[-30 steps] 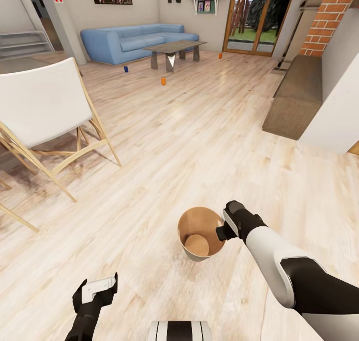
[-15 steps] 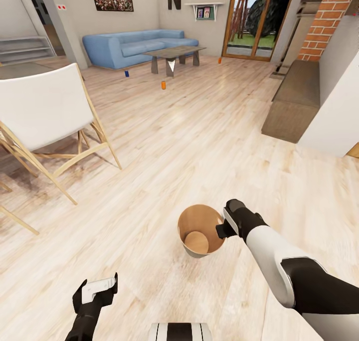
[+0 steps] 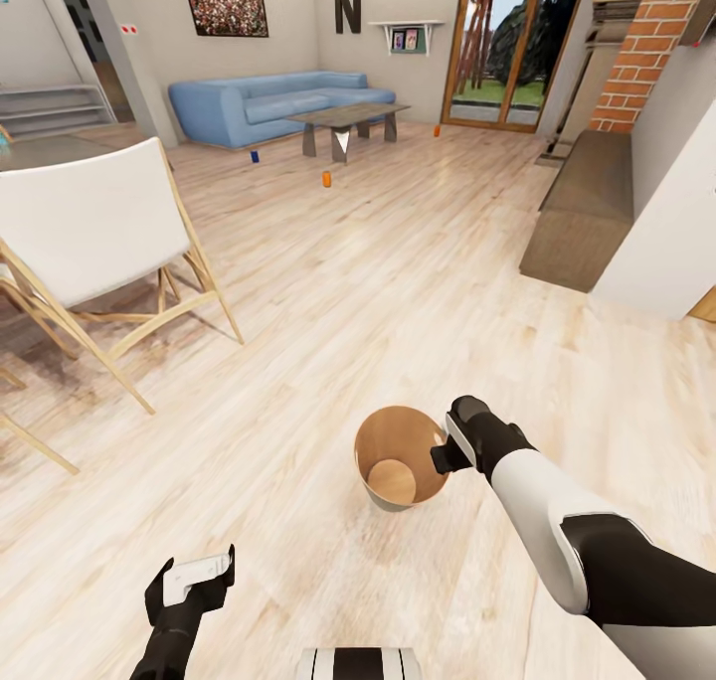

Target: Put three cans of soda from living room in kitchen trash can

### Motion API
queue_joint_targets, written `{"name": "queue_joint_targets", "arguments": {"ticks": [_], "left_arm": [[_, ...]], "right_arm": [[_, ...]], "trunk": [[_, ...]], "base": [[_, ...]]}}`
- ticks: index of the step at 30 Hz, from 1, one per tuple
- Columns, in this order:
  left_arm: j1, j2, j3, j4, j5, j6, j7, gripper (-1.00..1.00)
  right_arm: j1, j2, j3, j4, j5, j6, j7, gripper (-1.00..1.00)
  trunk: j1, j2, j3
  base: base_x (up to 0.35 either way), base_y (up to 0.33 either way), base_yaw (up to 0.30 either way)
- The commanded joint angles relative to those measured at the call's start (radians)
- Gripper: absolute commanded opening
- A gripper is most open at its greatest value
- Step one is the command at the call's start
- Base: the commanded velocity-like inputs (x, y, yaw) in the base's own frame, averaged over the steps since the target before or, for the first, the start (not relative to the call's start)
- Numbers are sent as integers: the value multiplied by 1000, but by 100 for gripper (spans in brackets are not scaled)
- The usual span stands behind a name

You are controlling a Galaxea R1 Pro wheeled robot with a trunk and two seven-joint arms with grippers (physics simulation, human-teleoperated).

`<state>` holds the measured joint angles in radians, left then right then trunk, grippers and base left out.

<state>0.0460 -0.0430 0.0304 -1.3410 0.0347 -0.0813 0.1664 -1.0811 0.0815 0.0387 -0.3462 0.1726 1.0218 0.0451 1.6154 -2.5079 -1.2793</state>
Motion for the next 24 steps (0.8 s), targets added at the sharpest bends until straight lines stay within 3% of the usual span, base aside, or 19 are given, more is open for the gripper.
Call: {"name": "queue_joint_targets", "arguments": {"ticks": [1, 24], "left_arm": [[0, 0, 0, 0, 0, 0, 0, 100], [0, 1, -9, 2, -1, 8, -4, 100]], "right_arm": [[0, 0, -2, 0, -15, 0, 2, -100], [0, 0, -2, 0, -15, 0, 0, -100]], "trunk": [[0, 0, 2], [-10, 5, 127]], "base": [[0, 0, 0], [0, 0, 0]]}}
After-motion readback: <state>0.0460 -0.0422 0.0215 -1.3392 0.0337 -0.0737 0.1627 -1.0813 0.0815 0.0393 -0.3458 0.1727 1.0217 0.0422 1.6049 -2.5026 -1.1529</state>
